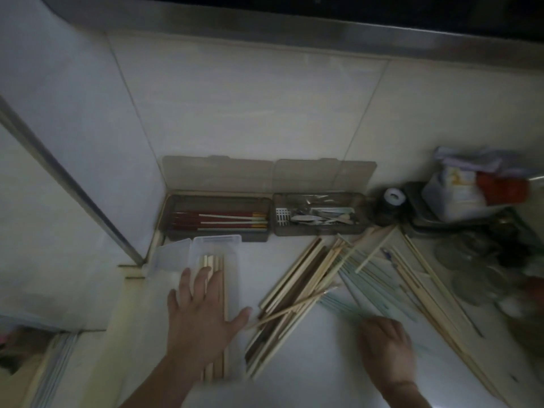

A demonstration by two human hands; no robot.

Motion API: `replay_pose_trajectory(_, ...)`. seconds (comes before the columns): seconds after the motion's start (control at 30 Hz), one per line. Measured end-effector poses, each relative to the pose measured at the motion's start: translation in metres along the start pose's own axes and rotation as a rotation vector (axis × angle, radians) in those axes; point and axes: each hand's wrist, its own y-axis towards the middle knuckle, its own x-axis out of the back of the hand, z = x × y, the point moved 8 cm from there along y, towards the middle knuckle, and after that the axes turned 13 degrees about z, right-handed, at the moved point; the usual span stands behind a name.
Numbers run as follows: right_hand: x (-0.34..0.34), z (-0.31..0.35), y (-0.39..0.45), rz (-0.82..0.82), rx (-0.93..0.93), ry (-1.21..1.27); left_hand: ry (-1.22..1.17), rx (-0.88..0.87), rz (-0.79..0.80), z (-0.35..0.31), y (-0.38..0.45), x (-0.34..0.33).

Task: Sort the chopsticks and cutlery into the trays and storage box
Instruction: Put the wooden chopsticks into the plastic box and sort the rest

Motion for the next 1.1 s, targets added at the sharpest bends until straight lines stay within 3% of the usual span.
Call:
replay_pose_trajectory(0.6, -0.003, -0.001, -0.015, 0.198, -0.17, -0.071, -0.003, 0.015, -0.005, 0.0, -0.004, 0.003)
replay_pose_trajectory(0.83, -0.008, 0.005, -0.018, 0.147, 0.083, -0.105, -0.005, 0.024, 0.006, -0.001, -0.005, 0.005)
replay_pose_trajectory(0.97, 0.0, 0.027, -0.007, 0.145, 0.093, 0.048, -0.023, 0.028, 0.021, -0.001, -0.004, 0.003)
replay_pose_trajectory(1.1, 0.021, 0.065, 0.056, 0.259, 0.005, 0.554, -0.024, 0.008, -0.017, -0.002, -0.005, 0.006)
